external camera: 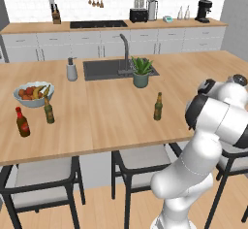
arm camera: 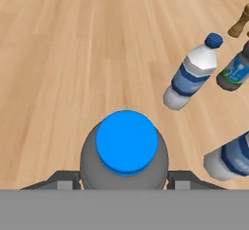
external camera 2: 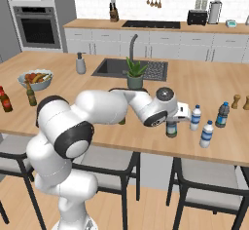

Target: Move the plastic bottles in the middle to the plastics group, and the glass bottles in the middle to the glass group.

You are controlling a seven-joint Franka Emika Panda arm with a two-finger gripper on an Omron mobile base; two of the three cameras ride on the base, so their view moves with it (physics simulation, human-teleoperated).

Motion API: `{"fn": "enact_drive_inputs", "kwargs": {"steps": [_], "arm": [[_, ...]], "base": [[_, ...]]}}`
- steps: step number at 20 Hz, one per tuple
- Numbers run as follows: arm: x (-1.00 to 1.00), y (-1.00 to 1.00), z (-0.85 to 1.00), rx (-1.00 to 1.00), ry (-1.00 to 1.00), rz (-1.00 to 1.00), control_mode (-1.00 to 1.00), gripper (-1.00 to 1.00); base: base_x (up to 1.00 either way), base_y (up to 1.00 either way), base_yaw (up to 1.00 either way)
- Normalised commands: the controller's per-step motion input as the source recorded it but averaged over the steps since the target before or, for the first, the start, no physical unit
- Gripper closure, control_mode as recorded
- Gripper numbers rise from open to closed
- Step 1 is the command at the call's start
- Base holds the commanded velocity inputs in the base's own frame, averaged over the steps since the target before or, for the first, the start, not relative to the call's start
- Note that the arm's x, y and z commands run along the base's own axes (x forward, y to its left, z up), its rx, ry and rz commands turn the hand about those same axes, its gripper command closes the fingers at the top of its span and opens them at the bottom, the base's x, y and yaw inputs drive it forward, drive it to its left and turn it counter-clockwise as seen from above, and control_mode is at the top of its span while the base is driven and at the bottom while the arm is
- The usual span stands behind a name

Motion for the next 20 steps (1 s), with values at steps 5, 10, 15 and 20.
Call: {"fn": "enact_drive_inputs", "kwargs": {"steps": [5, 10, 15, 20], "arm": [[0.00, -0.04, 0.00, 0.00, -0.01, -0.16, -1.00, 1.00], [0.00, -0.22, 0.00, 0.00, -0.06, -0.21, -1.00, 1.00], [0.00, -0.14, 0.00, 0.00, -0.03, -0.19, -1.00, 1.00], [0.00, -0.05, 0.00, 0.00, 0.00, -0.15, -1.00, 1.00]], "base": [[0.00, 0.00, 0.00], [0.00, 0.00, 0.00], [0.00, 0.00, 0.00], [0.00, 0.00, 0.00]]}}
